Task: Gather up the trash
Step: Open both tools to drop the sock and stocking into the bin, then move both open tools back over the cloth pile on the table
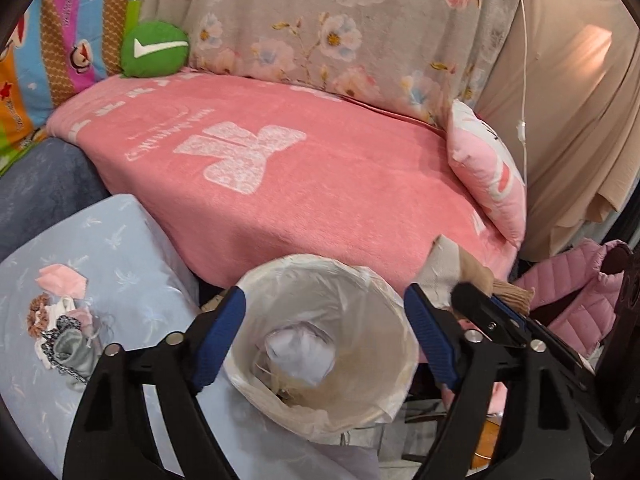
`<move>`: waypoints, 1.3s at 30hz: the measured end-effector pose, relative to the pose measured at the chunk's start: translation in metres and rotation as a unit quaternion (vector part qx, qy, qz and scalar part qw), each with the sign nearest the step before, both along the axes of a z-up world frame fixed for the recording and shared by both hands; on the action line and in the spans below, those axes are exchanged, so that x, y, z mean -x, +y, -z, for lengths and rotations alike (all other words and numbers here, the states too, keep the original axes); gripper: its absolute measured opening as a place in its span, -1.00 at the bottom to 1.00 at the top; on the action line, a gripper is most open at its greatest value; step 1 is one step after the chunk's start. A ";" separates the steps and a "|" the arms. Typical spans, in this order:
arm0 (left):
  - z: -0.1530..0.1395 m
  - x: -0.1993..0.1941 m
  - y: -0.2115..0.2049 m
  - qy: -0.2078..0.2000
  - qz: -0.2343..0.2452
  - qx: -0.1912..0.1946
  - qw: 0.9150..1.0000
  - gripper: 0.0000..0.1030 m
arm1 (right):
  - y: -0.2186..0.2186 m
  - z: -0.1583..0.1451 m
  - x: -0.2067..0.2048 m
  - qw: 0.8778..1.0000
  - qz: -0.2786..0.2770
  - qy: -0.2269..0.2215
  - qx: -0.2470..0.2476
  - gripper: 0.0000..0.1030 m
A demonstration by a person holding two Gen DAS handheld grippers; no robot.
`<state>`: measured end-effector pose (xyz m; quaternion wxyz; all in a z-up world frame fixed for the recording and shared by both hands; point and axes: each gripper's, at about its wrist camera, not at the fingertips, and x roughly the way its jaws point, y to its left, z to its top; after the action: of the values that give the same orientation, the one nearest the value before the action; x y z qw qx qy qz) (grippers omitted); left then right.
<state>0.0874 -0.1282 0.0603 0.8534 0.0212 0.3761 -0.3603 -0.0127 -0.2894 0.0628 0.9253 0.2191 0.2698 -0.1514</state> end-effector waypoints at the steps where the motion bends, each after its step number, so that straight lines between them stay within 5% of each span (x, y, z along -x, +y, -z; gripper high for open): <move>1: 0.000 -0.001 0.002 -0.002 -0.003 -0.003 1.000 0.52 | -0.001 0.002 -0.002 1.000 -0.001 0.000 -0.002 -0.84; 4: 0.003 -0.005 0.008 -0.004 -0.022 -0.011 1.000 0.52 | 0.002 0.010 -0.012 1.000 -0.007 0.003 -0.011 -0.82; 7: 0.007 -0.009 0.015 -0.003 -0.037 -0.021 0.999 0.52 | 0.005 0.029 -0.031 0.999 -0.007 0.034 -0.023 -0.52; 14: 0.013 -0.012 0.028 -0.005 -0.056 -0.034 0.998 0.52 | 0.022 0.033 -0.032 0.999 -0.019 0.035 -0.032 -0.39; 39: 0.011 -0.011 0.077 0.000 -0.102 -0.020 0.995 0.52 | 0.072 0.006 -0.027 0.997 -0.068 0.037 0.008 -0.35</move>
<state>0.0980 -0.0516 0.0493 0.8851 0.0000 0.3838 -0.2634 0.0142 -0.2170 0.0564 0.9246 0.1871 0.3168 -0.0987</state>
